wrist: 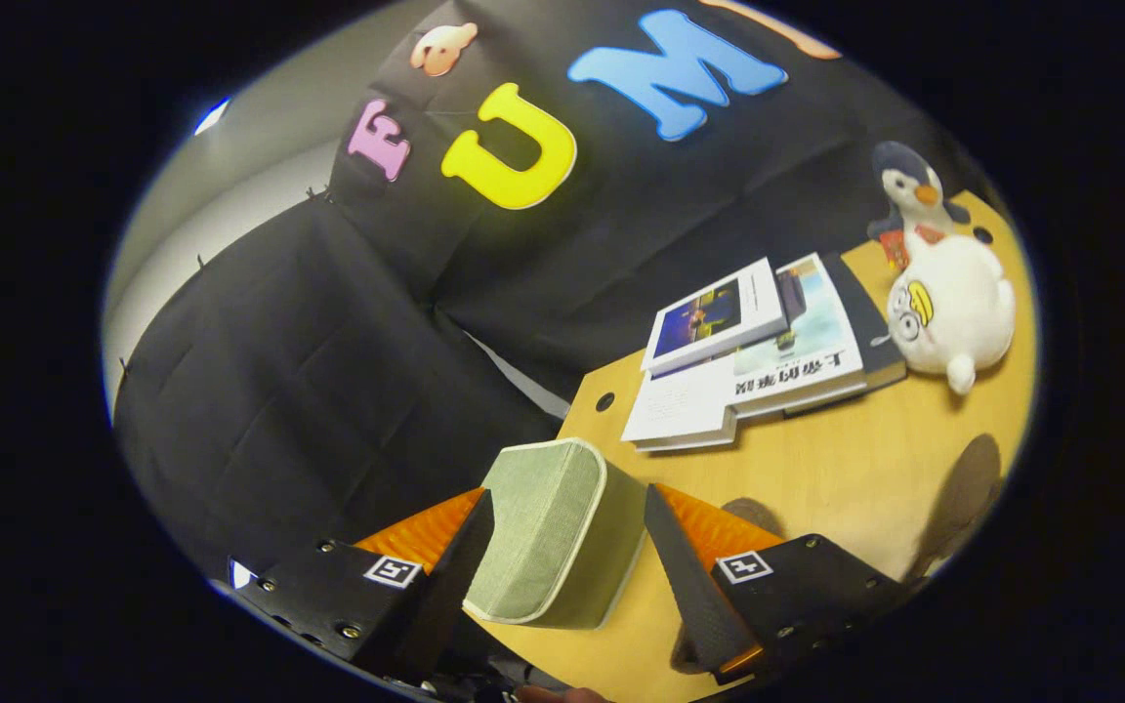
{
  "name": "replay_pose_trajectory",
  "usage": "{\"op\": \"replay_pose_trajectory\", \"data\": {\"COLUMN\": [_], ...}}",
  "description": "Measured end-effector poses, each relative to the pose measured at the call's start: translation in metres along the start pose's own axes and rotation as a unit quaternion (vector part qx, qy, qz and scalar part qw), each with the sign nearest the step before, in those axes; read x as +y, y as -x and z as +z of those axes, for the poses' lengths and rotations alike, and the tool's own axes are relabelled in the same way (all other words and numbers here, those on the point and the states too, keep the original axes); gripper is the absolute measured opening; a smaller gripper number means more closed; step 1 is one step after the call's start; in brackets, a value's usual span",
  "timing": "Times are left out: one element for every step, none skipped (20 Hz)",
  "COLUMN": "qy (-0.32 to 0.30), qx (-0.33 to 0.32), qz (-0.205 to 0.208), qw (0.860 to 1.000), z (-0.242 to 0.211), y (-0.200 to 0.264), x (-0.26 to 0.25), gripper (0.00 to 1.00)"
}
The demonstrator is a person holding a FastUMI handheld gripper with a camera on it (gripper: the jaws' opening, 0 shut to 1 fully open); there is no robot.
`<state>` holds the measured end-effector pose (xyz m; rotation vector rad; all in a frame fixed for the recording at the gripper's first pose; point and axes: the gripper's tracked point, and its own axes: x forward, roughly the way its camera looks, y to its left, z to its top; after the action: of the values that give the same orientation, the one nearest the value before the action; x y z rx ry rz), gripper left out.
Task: Open the storage box then place both shoes into the box .Put the left shoe in first, then the right shoe, with the right side of both shoes facing outward in a uniform manner.
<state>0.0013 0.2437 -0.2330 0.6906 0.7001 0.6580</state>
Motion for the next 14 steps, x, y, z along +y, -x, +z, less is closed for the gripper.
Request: {"op": "replay_pose_trajectory", "data": {"qy": [-0.007,-0.02,-0.033,-0.044,-0.049,-0.057,-0.071,-0.089,-0.102,-0.113,-0.123,-0.129,-0.127,-0.122], "qx": [0.012,0.03,0.046,0.06,0.072,0.084,0.089,0.098,0.104,0.11,0.116,0.125,0.136,0.142], "qz": [0.006,0.016,0.028,0.039,0.048,0.057,0.074,0.087,0.097,0.102,0.105,0.107,0.108,0.11], "qw": [1.0,0.999,0.998,0.997,0.995,0.993,0.991,0.987,0.985,0.982,0.98,0.978,0.977,0.976], "z": [-0.01,-0.022,-0.031,-0.04,-0.049,-0.056,-0.066,-0.07,-0.075,-0.078,-0.083,-0.089,-0.096,-0.101], "y": [-0.001,-0.009,-0.017,-0.025,-0.032,-0.039,-0.05,-0.056,-0.063,-0.069,-0.076,-0.082,-0.086,-0.092], "x": [0.0,0.0,0.001,0.002,0.004,0.005,0.01,0.01,0.01,0.01,0.008,0.008,0.006,0.002], "gripper": [0.94,0.94,0.94,0.94,0.94,0.94,0.94,0.97,0.97,0.96,0.96,0.97,0.96,0.97]}}
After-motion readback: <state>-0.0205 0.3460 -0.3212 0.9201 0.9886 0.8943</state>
